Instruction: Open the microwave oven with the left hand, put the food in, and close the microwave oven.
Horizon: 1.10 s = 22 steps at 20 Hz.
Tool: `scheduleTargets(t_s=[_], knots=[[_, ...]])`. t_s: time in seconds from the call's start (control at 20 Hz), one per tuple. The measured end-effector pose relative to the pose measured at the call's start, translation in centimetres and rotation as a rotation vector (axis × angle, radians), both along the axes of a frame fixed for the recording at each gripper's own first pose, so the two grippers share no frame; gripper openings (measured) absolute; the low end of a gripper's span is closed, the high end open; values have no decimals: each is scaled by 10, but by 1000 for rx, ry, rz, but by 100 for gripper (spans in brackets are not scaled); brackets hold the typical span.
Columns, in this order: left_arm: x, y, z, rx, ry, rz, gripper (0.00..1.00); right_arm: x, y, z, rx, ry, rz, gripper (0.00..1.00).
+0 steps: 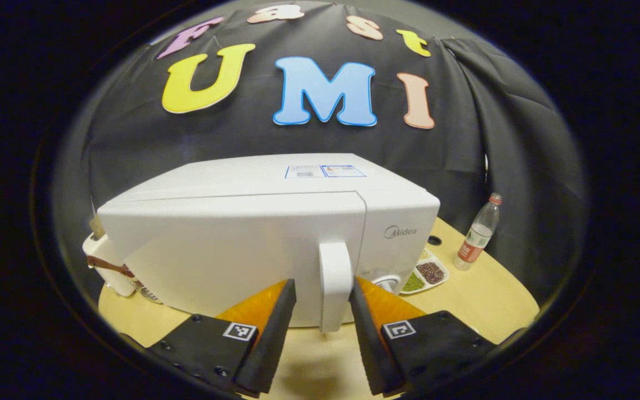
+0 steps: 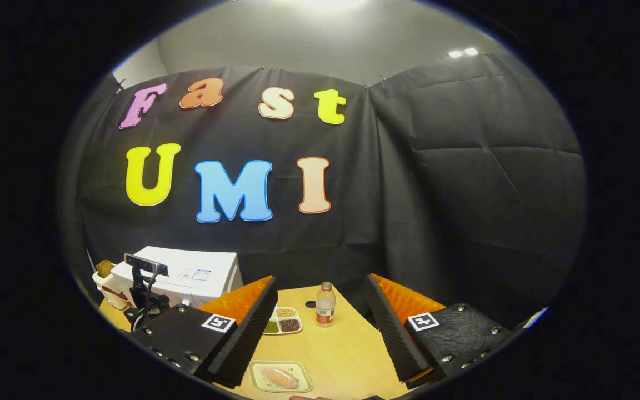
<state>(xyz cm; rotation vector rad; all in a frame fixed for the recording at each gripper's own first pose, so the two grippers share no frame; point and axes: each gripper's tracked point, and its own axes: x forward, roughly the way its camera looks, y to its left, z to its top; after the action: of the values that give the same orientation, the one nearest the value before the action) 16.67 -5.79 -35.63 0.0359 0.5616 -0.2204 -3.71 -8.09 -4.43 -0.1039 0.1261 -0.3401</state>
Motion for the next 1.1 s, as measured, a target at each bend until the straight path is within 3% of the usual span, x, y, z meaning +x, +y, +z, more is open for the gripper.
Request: scheduleTargets(t_s=[0.05, 0.15, 0.2, 0.4, 0.55, 0.75, 1.1], knots=[[1, -4, -4, 1, 5, -12, 65, 0, -2, -2, 4, 7, -5, 97], [-5, -10, 2, 14, 5, -43, 48, 0, -1, -3, 11, 14, -6, 97], [1, -10, -9, 26, 6, -53, 34, 1, -1, -3, 8, 14, -4, 97], [-2, -10, -7, -15, 43, -68, 17, 5, 5, -6, -4, 20, 17, 97], [-8, -10, -6, -55, 61, -79, 12, 9, 10, -13, 9, 39, 42, 97], [-65, 10, 4, -62, 26, -148, 12, 19, 15, -22, 34, 51, 73, 97], [-140, 53, 16, -53, 66, -266, 12, 40, 66, -43, 76, 82, 205, 97]])
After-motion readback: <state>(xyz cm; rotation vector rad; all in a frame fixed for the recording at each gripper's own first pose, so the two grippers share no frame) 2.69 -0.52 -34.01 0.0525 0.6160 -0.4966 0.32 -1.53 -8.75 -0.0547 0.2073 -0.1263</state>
